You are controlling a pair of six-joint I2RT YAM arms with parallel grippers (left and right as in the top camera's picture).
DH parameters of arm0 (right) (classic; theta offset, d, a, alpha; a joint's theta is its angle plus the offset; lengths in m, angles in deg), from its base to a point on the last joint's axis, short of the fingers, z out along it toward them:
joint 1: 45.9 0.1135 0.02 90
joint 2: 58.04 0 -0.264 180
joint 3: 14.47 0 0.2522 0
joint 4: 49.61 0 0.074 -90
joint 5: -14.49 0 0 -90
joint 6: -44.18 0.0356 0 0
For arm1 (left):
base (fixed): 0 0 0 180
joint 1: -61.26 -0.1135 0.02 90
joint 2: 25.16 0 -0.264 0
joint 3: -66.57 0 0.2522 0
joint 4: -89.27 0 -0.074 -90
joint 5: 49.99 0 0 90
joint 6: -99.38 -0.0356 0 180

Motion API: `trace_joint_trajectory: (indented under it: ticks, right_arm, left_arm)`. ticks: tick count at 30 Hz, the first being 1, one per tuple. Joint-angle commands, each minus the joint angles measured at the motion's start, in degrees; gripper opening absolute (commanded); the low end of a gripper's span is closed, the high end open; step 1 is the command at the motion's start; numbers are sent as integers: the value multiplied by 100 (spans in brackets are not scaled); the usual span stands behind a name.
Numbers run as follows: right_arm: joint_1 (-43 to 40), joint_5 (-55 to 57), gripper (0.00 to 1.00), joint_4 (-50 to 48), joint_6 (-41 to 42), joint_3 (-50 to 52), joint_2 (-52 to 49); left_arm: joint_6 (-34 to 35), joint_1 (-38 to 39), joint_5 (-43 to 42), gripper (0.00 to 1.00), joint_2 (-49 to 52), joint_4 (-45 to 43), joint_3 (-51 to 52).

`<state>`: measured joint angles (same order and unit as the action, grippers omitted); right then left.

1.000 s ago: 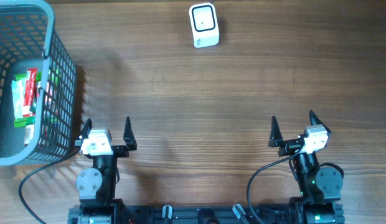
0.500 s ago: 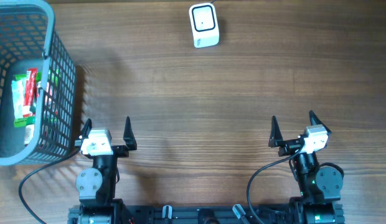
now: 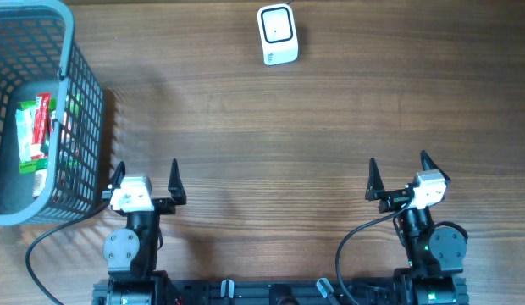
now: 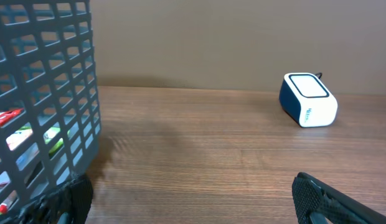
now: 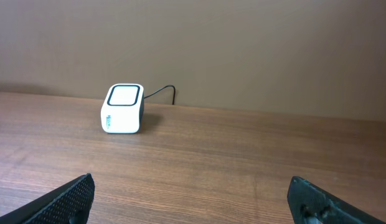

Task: Scan the item barcode

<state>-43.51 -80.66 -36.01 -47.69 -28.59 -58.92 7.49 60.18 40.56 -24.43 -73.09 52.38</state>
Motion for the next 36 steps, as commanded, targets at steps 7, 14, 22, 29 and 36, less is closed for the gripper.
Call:
trace_joint_trajectory:
  ticks: [7, 14, 22, 29, 36]
  right_arm:
    - [-39, -94, 100, -17, -101, 7, 31]
    - [-39, -94, 100, -17, -98, 7, 31]
    - [-39, -94, 100, -15, -101, 7, 31]
    - [-39, -94, 100, -15, -101, 7, 31]
    - [-39, -94, 100, -17, -101, 7, 31]
  left_arm:
    - [1279, 24, -651, 100, 223, 304, -166]
    - [1759, 24, -1434, 100, 1084, 1458, -1458]
    - [1670, 24, -1945, 100, 3401, 3709, -4627]
    - [490, 22, -1941, 100, 5318, 5698, -8323]
    - [313, 22, -1032, 100, 5810, 5466, -9877]
